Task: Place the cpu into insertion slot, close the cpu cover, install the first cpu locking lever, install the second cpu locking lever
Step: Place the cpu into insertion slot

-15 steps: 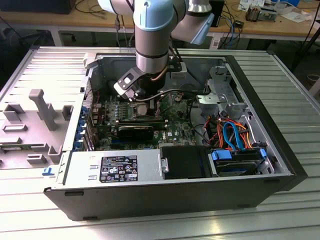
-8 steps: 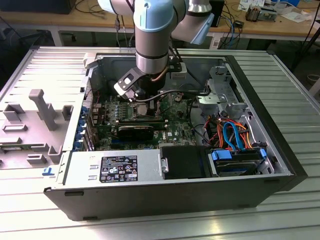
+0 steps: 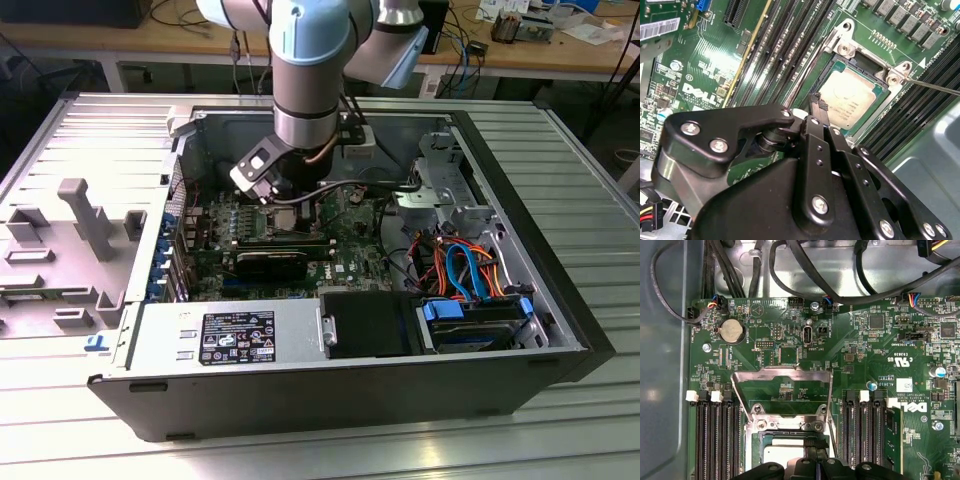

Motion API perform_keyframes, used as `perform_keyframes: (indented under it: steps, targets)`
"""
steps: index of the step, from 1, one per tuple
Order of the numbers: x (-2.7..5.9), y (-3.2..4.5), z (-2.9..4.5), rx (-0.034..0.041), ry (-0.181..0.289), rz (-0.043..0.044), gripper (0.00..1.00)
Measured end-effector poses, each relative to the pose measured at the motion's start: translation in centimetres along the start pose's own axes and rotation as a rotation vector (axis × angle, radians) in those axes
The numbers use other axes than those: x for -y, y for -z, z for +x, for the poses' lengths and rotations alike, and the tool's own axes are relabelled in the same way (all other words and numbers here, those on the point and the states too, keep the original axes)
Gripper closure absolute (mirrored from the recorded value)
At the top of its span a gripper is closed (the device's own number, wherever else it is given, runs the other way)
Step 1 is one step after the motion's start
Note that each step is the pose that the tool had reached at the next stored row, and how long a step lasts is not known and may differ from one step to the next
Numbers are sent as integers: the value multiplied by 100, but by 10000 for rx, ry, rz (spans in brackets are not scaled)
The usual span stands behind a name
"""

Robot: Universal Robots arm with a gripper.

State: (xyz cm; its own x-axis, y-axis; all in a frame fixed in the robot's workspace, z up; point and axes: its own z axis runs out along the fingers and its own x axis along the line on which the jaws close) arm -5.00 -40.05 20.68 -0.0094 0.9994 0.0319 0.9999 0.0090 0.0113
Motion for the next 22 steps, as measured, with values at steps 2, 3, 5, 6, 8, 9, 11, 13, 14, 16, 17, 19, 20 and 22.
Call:
perform_keyframes:
  steps: [2,3,5,6,8,9,11,13,14,16,17,19,20,22]
  targets:
    - [-8,-5,-1,3,0,1,89]
    - [-14,-8,-1,3,0,1,89]
    - [-24,-13,-1,0,0,0,89]
    - [-24,-14,0,2,-2,-1,89]
    - [-26,32,2,-3,-1,-5,89]
    - [-26,84,3,3,-1,-1,89]
    - [-27,162,5,4,0,0,89]
    - [-27,193,6,4,1,-1,89]
    - [-26,194,6,4,1,-3,89]
    - [-25,194,6,3,1,-5,89]
    - [-25,194,6,4,0,-4,89]
    - [-21,195,7,6,-2,-4,89]
    - [-13,195,15,9,-2,-3,89]
    - [11,182,68,23,1,-3,89]
